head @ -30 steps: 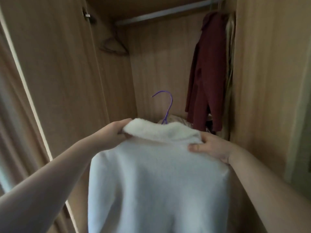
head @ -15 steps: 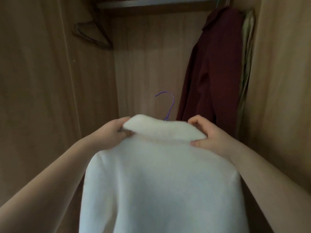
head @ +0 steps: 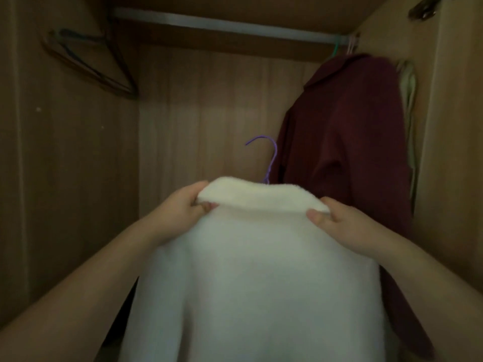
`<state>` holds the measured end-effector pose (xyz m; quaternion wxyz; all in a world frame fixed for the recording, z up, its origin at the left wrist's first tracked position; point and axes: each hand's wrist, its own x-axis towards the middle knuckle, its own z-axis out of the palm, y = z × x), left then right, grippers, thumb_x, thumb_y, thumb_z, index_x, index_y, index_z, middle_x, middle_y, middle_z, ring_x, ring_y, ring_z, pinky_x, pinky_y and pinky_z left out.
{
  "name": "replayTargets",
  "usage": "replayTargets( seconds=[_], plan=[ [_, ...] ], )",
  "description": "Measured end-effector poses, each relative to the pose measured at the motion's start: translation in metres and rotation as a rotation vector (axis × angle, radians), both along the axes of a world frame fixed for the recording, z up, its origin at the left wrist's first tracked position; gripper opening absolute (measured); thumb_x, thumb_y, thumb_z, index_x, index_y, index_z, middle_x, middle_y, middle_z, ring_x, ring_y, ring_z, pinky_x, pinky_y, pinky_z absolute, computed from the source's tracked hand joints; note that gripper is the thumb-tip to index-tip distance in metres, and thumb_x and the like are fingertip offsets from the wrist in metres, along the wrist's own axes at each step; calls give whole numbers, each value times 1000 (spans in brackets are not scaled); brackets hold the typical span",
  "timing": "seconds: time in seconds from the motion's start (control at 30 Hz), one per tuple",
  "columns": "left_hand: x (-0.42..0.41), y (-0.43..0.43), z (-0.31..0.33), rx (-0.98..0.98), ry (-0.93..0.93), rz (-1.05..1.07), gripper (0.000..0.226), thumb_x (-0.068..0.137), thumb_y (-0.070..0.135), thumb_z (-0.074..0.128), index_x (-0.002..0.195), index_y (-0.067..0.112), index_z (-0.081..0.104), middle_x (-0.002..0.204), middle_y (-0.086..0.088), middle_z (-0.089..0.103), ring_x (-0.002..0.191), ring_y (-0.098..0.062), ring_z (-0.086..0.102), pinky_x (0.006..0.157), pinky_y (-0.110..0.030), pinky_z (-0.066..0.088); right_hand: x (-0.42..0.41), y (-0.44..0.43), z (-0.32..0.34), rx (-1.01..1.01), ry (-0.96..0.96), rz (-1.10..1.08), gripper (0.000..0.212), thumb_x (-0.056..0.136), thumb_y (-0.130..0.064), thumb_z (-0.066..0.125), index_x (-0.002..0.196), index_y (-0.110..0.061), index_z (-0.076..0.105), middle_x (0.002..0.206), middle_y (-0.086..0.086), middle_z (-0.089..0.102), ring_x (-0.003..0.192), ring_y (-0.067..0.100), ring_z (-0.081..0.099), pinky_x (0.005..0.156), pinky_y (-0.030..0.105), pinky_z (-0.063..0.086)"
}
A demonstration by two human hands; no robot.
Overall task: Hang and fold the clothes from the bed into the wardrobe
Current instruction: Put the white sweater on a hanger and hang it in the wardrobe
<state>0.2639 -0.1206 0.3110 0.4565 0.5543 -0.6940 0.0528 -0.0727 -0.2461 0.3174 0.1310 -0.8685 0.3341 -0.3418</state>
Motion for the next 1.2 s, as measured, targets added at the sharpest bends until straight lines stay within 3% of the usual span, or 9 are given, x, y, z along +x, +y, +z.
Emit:
replayTargets(
  seconds=[0.07, 0.2, 0.33, 0.43, 0.53, 0.67, 0.83, 0.97, 1.2],
  plan=[
    [11, -25, 11, -25, -36, -2, 25, 90, 33, 62, 114, 29, 63, 108, 5, 70, 99, -4, 64, 82, -16, 47, 13, -20, 10, -39, 12, -5, 34, 90, -55, 57, 112, -31, 66, 101, -15, 72, 96, 1, 66, 84, 26, 51],
    [31, -79, 38, -113, -128, 43, 22, 96, 21, 64, 118, 18, 62, 110, 2, 69, 104, -14, 64, 89, -30, 50, 30, -48, 41, -132, -93, 40, 31, 93, -50, 52, 108, -30, 70, 96, -15, 74, 90, 1, 68, 84, 31, 54],
    [34, -129, 81, -294, -153, 129, 26, 93, 20, 67, 114, 23, 51, 106, 4, 61, 98, -14, 59, 73, -11, 40, 46, -79, 82, -407, -75, -190, 31, 91, -56, 47, 93, -28, 60, 79, -5, 69, 76, 16, 65, 72, 40, 53],
    [41, -166, 108, -519, -214, 262, 44, 91, 25, 69, 127, 10, 47, 120, -13, 53, 97, -33, 60, 74, -25, 41, 60, -100, 111, -588, -61, -314, 33, 92, -57, 41, 94, -25, 49, 73, -1, 64, 72, 28, 64, 64, 41, 51],
    [48, -195, 126, -705, -332, 316, 44, 93, 31, 52, 132, 14, 38, 125, -25, 51, 94, -41, 62, 80, -40, 54, 72, -111, 133, -624, -128, -338, 27, 94, -50, 44, 97, -23, 48, 73, 4, 64, 72, 34, 64, 59, 39, 49],
    [41, -241, 153, -657, -432, 393, 47, 92, 32, 37, 137, 21, 30, 125, -19, 57, 105, -39, 60, 85, -46, 55, 76, -120, 156, -600, -203, -362, 25, 97, -39, 52, 103, -15, 51, 84, 14, 67, 85, 40, 64, 65, 39, 45],
    [25, -286, 176, -694, -302, 293, 47, 91, 31, 31, 137, 28, 32, 124, -13, 58, 105, -34, 60, 87, -45, 54, 72, -102, 168, -619, -113, -523, 22, 99, -45, 46, 97, -23, 42, 77, -7, 56, 89, 28, 64, 63, 35, 36],
    [29, -313, 174, -837, -129, 122, 44, 91, 27, 35, 135, 25, 39, 118, -20, 61, 100, -38, 63, 89, -45, 54, 84, -86, 155, -807, 64, -745, 19, 98, -51, 36, 99, -36, 24, 82, -12, 49, 87, 14, 64, 61, 35, 40],
    [9, -361, 218, -827, -123, -26, 47, 95, 33, 26, 140, 30, 37, 126, -12, 57, 107, -33, 58, 89, -44, 53, 77, -109, 201, -993, 131, -960, 23, 99, -57, 27, 104, -35, 31, 85, -8, 57, 78, 20, 63, 58, 39, 48]
  ],
)
